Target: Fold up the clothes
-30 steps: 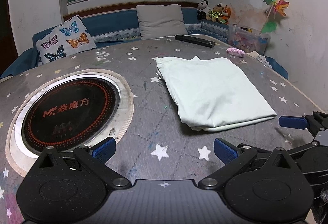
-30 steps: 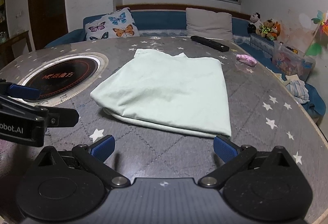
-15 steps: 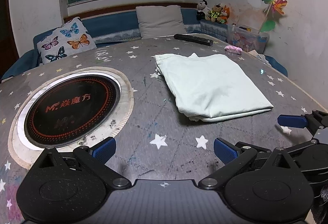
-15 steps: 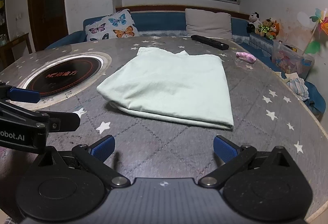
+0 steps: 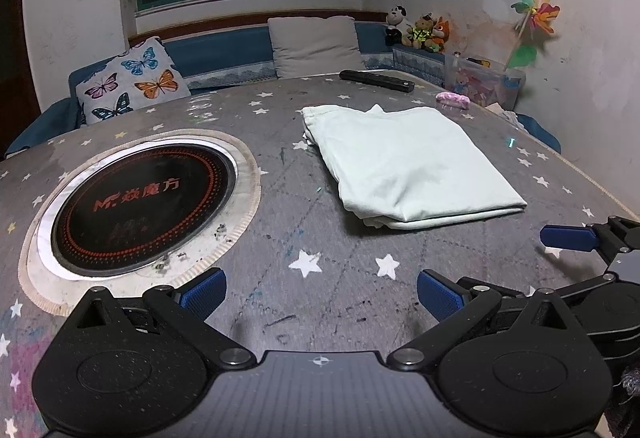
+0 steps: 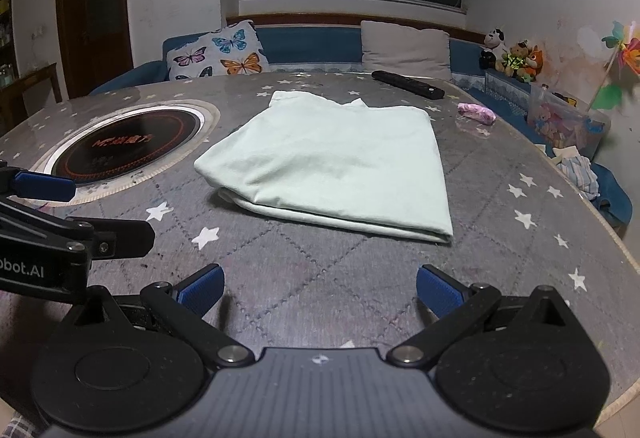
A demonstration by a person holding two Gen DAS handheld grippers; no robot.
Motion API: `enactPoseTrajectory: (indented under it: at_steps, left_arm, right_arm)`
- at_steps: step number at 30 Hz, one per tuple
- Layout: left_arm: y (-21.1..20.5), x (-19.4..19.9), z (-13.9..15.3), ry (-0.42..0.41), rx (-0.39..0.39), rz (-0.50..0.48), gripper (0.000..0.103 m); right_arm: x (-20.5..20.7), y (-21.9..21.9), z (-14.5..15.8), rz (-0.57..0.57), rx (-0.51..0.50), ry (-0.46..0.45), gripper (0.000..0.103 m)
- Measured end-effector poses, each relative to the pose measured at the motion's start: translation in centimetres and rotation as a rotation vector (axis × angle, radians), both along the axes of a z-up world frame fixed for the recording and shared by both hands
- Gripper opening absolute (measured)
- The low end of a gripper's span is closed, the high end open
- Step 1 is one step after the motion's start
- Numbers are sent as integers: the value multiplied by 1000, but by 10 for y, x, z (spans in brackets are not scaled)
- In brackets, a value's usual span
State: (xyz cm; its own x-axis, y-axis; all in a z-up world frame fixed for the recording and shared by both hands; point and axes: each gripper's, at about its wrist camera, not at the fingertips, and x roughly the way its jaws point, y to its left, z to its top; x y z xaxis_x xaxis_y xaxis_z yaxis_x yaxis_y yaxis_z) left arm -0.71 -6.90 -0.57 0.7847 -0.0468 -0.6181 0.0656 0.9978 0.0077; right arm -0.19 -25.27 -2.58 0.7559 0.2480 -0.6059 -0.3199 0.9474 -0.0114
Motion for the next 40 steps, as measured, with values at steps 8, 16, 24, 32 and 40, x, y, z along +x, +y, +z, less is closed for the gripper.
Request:
enactPoseTrajectory:
  at_steps: [8,16,24,32,40]
  left_arm:
    - [-3,-8,3,-14,5,4,103]
    - [-5,-11,8,-28,13,-2,103]
    - [-6,-8,10,-29,13,-24,103]
    - [-3,-6,9,-32,9,-44,103]
    - [0,-1,3,-30,-20,-63,103]
  right_arm:
    - [-7,0,1,11,6,-7,103]
    - [-10,-1,6,5,13,-20,103]
    - [-10,-1,6,-11,13,-12,103]
    - [-10,3,5,-35,7,2,103]
    - [-10,8,3,-44,-5,5,103]
